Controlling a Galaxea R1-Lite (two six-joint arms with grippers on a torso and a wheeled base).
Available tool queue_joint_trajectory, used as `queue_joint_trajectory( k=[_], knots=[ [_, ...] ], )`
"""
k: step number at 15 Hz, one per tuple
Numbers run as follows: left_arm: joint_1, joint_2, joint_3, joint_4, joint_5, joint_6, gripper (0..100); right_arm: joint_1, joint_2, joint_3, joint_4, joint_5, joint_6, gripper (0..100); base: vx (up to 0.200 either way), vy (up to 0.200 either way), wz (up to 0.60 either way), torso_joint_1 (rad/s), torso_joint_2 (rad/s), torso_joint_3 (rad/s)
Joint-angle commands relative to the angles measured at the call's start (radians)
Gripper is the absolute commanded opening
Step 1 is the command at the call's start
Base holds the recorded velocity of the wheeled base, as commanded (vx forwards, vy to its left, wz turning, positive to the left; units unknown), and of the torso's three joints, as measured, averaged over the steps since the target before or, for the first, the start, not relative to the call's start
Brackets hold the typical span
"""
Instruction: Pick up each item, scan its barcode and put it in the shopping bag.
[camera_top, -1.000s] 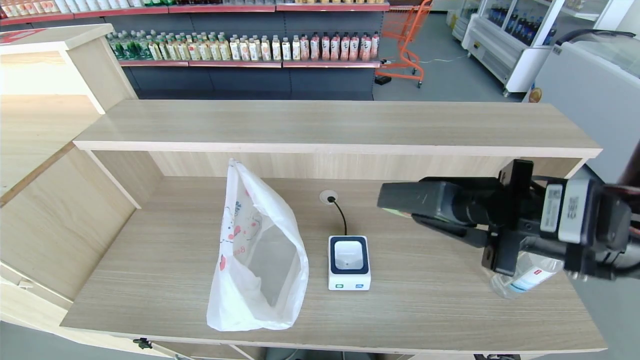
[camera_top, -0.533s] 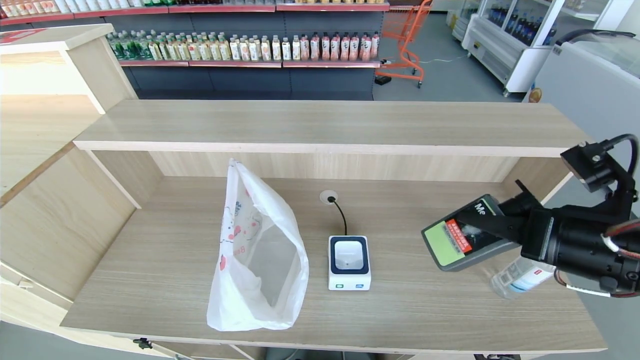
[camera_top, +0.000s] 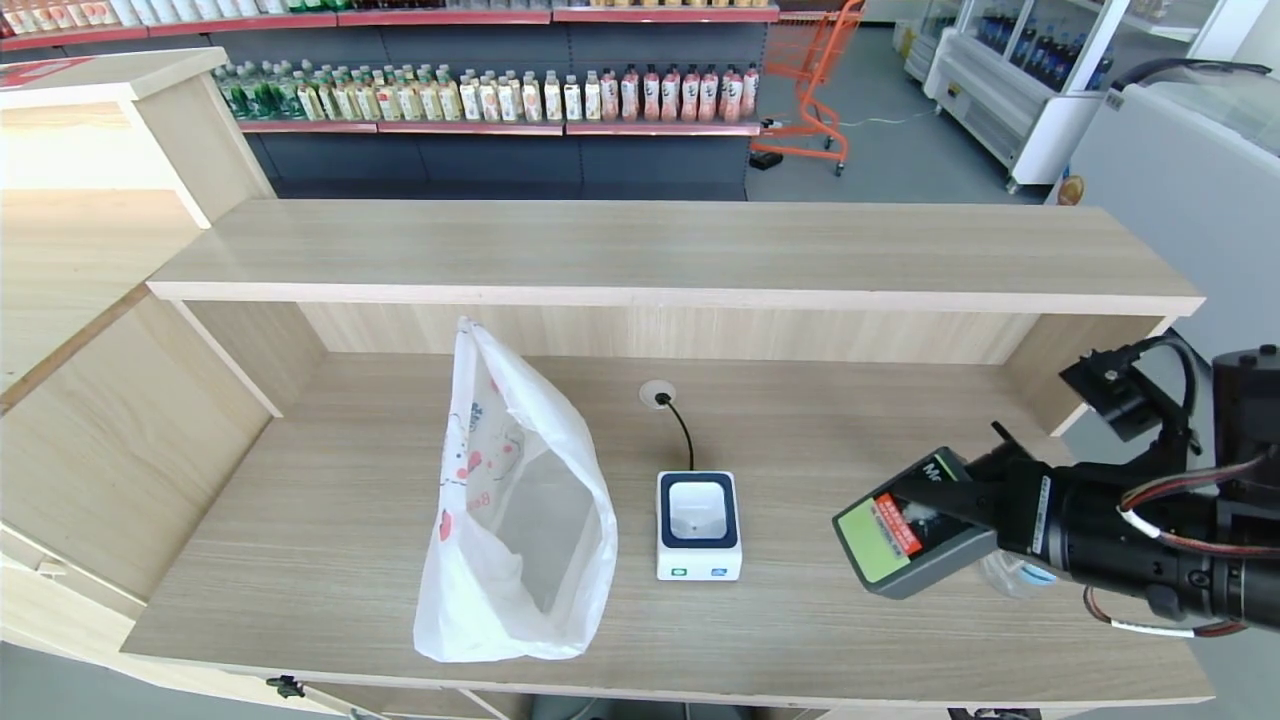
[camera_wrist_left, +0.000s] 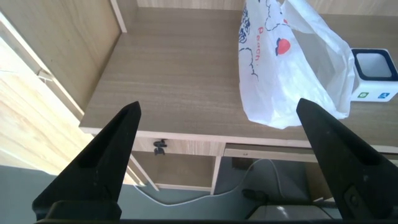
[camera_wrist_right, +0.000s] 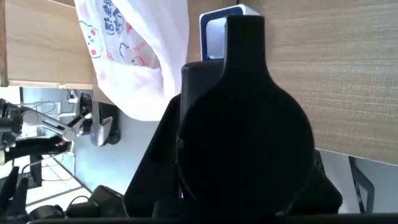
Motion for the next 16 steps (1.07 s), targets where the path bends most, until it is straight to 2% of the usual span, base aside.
queue_joint_trajectory(
  k=[1,2,10,13,16],
  knots=[
    [0.0,0.0,0.0,0.0,0.0,0.0,100,0.003,-0.024,0.041,0.001,0.0,0.0,0,0.0,0.0,0.0,0.0,0.0,0.0],
    [0.0,0.0,0.0,0.0,0.0,0.002,100,0.001,-0.038,0.052,0.001,0.0,0.0,0,0.0,0.0,0.0,0.0,0.0,0.0],
    [0.0,0.0,0.0,0.0,0.0,-0.003,100,-0.003,-0.021,0.054,-0.005,-0.004,-0.005,0,0.0,0.2,0.0,0.002,0.0,0.002],
    [0.0,0.0,0.0,0.0,0.0,-0.002,100,-0.034,0.114,-0.049,-0.008,-0.034,-0.034,0,0.0,0.2,0.0,0.001,0.0,0.001],
    [0.0,0.0,0.0,0.0,0.0,-0.002,100,-0.058,0.277,-0.127,-0.013,-0.123,-0.144,0,0.0,0.0,0.0,0.0,0.0,0.0]
  ],
)
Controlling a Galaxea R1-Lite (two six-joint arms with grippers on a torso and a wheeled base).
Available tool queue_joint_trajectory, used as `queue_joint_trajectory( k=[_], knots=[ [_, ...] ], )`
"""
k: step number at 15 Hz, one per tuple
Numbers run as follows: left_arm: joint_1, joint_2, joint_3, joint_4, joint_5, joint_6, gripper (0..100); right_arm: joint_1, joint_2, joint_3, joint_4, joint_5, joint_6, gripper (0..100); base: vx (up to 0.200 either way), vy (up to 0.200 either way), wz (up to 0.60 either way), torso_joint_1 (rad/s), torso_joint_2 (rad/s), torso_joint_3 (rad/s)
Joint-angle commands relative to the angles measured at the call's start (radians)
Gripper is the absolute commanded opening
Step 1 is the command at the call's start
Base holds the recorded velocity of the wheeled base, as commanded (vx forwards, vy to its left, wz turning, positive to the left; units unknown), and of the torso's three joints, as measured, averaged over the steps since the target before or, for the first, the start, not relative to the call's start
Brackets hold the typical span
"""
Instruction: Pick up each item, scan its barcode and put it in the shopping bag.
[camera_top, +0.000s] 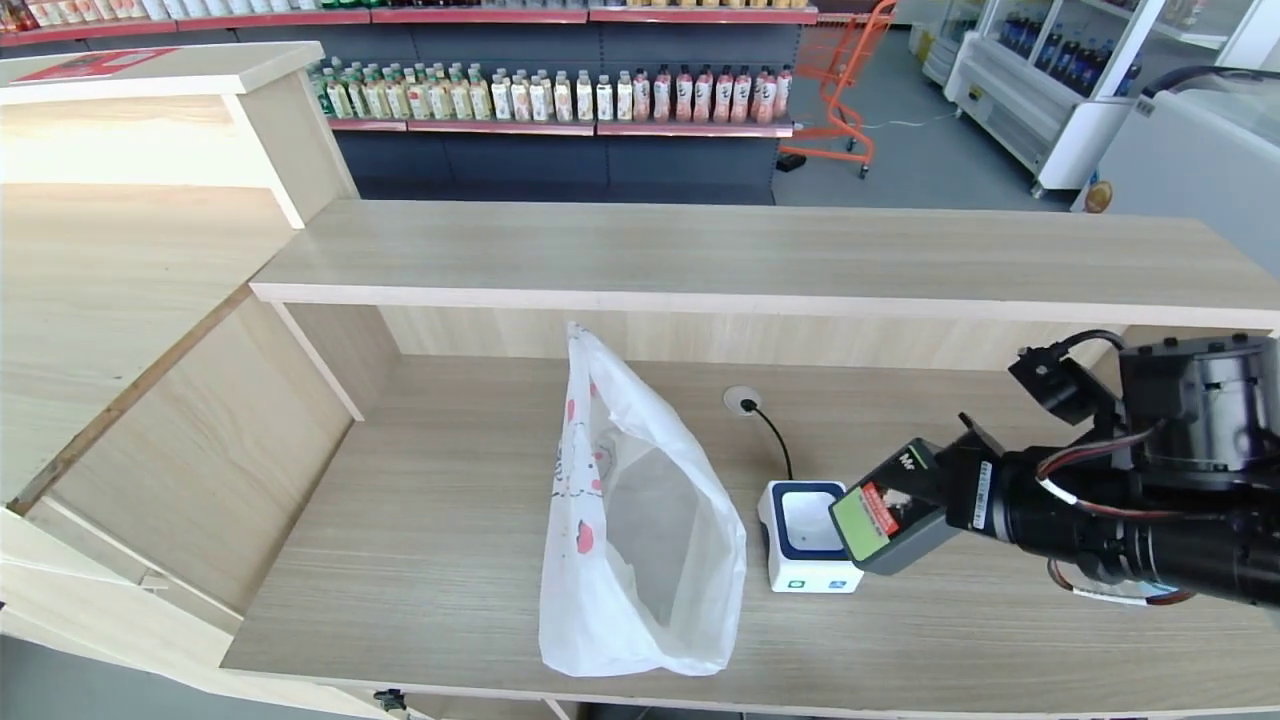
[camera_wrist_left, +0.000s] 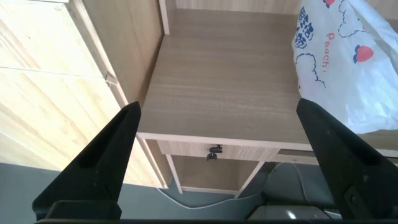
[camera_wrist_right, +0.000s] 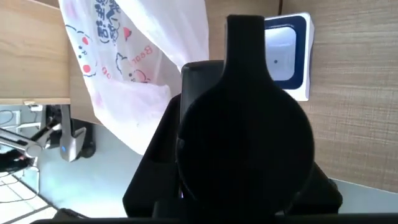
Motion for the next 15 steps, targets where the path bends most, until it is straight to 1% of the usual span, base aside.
queue_joint_trajectory(
  k=[1,5,8,11,15],
  knots=[
    [0.0,0.0,0.0,0.0,0.0,0.0,100,-0.019,0.157,-0.062,-0.02,-0.034,-0.056,0,0.0,0.0,0.0,0.0,0.0,0.0],
    [0.0,0.0,0.0,0.0,0.0,0.0,100,-0.014,0.304,-0.056,-0.164,-0.036,-0.095,0,0.0,0.0,0.0,0.0,0.0,0.0],
    [0.0,0.0,0.0,0.0,0.0,0.0,100,-0.014,0.369,-0.06,-0.204,-0.036,-0.112,0,0.0,0.0,0.0,0.0,0.0,0.0],
    [0.0,0.0,0.0,0.0,0.0,0.0,100,-0.011,0.445,-0.059,-0.301,-0.034,-0.137,0,0.0,0.0,0.0,0.0,0.0,0.0],
    [0.0,0.0,0.0,0.0,0.0,0.0,100,-0.008,0.47,-0.083,-0.31,-0.031,-0.157,0,0.0,0.0,0.0,0.0,0.0,0.0]
  ],
)
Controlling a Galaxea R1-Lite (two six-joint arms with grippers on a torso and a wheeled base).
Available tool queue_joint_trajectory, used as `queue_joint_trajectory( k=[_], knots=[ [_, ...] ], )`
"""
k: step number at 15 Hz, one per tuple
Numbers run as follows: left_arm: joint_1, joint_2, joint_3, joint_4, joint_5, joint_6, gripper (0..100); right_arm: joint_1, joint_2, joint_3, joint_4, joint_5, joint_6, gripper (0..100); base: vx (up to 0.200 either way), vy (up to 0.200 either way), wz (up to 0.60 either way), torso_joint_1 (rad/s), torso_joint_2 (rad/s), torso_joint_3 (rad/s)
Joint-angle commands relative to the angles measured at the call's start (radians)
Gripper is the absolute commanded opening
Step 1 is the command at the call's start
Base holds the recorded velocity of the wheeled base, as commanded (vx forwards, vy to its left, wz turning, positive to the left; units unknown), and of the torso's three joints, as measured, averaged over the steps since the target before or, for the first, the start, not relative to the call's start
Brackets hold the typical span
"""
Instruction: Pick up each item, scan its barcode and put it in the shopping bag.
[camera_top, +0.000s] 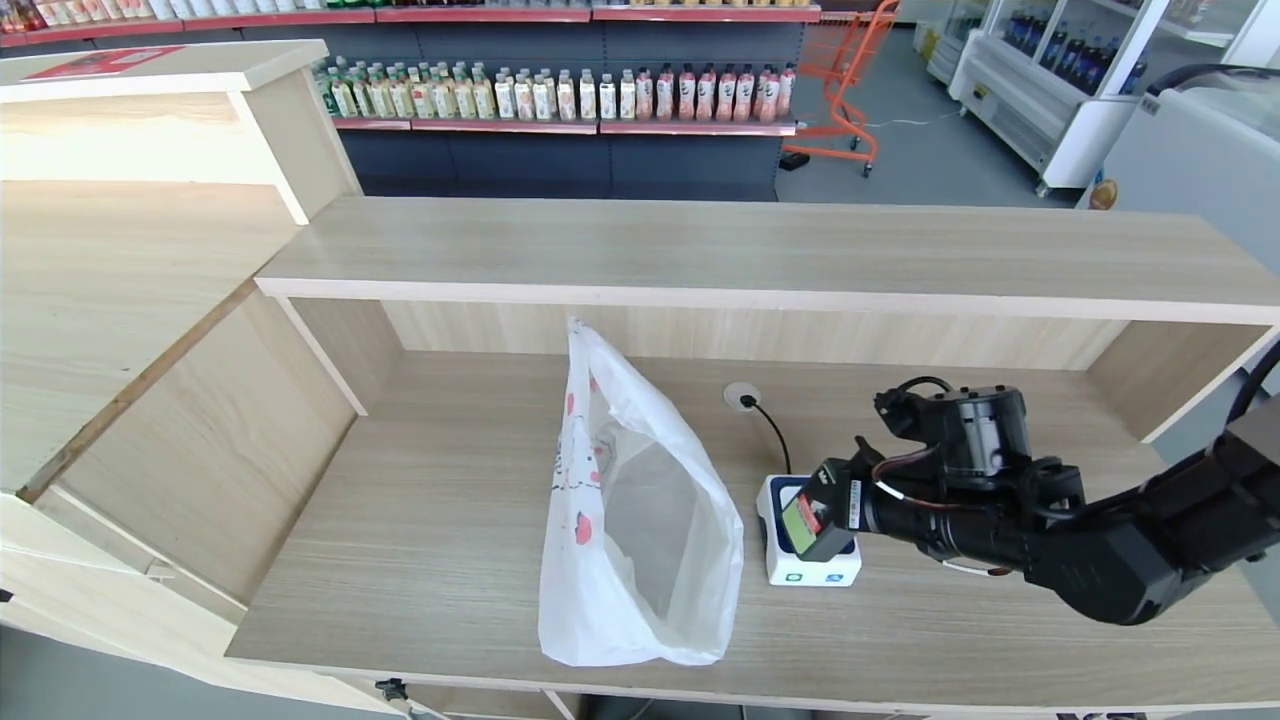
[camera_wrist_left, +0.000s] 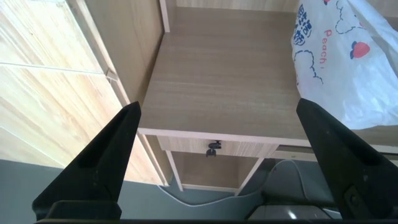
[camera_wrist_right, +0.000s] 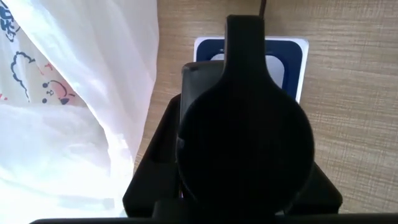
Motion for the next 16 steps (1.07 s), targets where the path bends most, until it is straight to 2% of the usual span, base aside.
queue_joint_trajectory(
  k=[1,9,13,16],
  knots=[
    [0.0,0.0,0.0,0.0,0.0,0.0,100,0.002,0.026,-0.011,0.0,0.002,-0.001,0,0.0,0.0,0.0,0.0,0.0,0.0],
    [0.0,0.0,0.0,0.0,0.0,0.0,100,0.002,0.03,-0.023,-0.002,0.004,0.005,0,0.0,0.0,0.0,0.0,0.0,0.0],
    [0.0,0.0,0.0,0.0,0.0,0.0,100,0.003,-0.083,-0.048,0.0,0.005,0.009,0,0.0,0.0,0.0,0.0,0.0,0.0],
    [0.0,0.0,0.0,0.0,0.002,0.0,100,0.003,-0.249,-0.036,0.0,-0.01,-0.113,0,0.0,0.0,0.0,0.0,0.0,0.0]
  ],
)
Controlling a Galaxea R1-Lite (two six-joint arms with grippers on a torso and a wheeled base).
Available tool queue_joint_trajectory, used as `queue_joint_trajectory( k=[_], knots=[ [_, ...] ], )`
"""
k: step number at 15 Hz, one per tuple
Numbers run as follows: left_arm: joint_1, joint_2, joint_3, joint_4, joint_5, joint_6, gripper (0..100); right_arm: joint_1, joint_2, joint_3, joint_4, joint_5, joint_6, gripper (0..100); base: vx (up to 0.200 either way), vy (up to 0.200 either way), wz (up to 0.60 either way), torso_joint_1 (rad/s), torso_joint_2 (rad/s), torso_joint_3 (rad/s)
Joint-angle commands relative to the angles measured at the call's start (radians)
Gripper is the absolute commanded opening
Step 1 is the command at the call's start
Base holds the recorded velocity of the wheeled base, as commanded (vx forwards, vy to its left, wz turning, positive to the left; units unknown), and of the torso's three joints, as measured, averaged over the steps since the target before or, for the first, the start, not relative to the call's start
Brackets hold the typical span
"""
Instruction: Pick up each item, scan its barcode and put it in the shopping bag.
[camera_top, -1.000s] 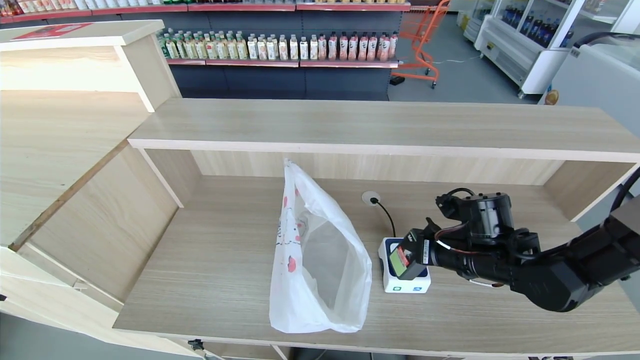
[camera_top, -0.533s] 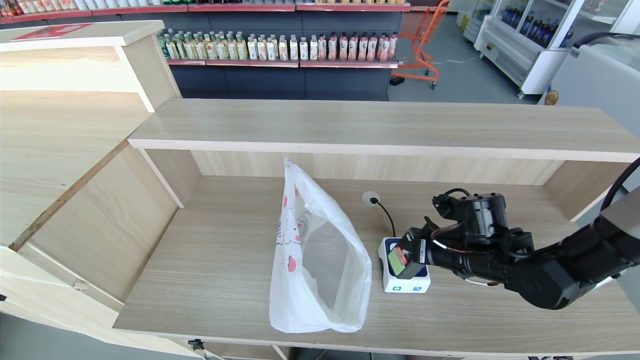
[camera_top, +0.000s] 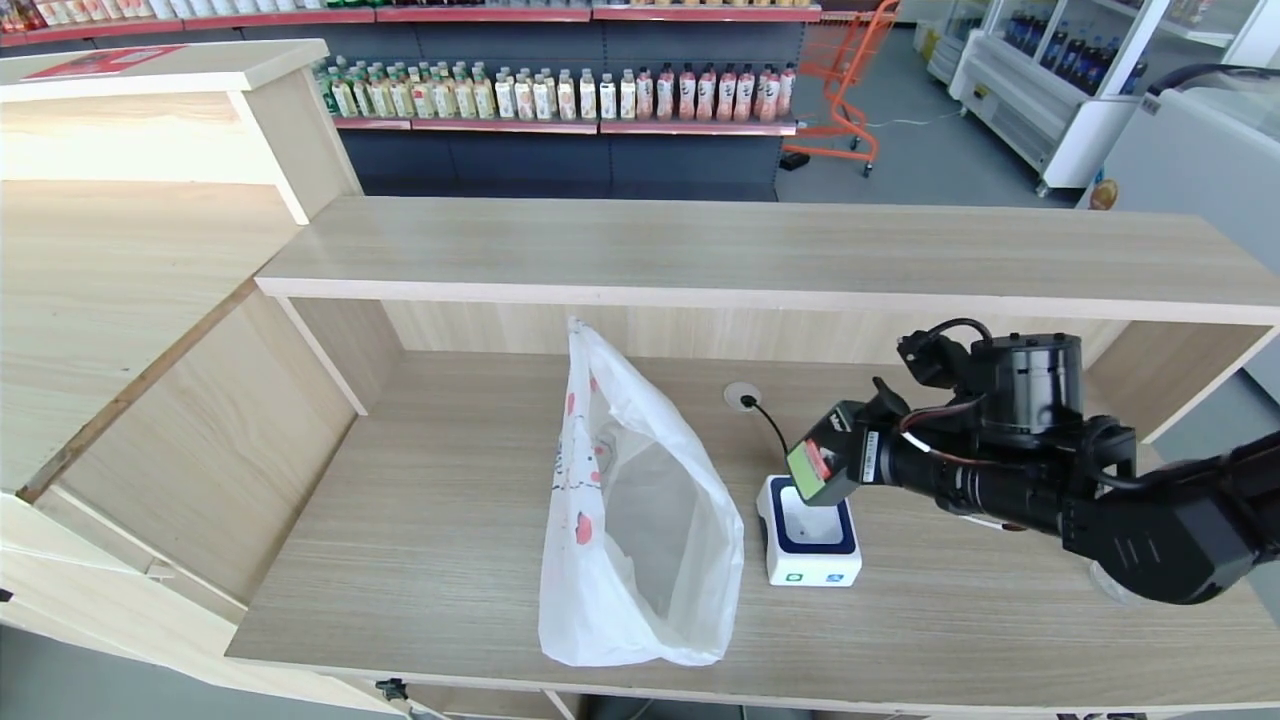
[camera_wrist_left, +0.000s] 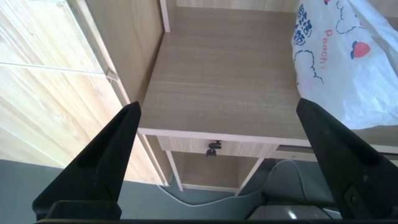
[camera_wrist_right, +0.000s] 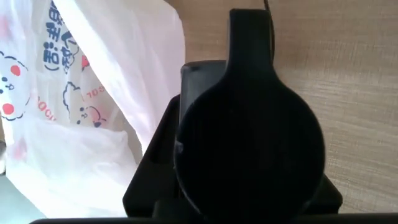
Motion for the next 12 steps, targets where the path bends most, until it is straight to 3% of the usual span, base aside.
queue_joint_trajectory(
  k=[1,3,8,12],
  knots=[
    [0.0,0.0,0.0,0.0,0.0,0.0,100,0.0,-0.166,0.033,-0.002,-0.034,-0.067,0,0.0,0.0,0.0,0.0,0.0,0.0],
    [0.0,0.0,0.0,0.0,0.0,0.0,100,-0.003,-0.218,0.084,-0.003,-0.081,-0.156,0,0.0,0.0,0.0,0.0,0.0,0.0],
    [0.0,0.0,0.0,0.0,0.001,-0.003,100,-0.001,-0.336,0.19,0.001,-0.063,-0.159,0,0.0,0.0,0.0,0.0,0.0,0.0],
    [0.0,0.0,0.0,0.0,0.0,-0.002,100,-0.001,-0.35,0.205,0.008,-0.014,-0.07,0,0.0,0.2,0.0,-0.001,0.0,0.006]
  ],
)
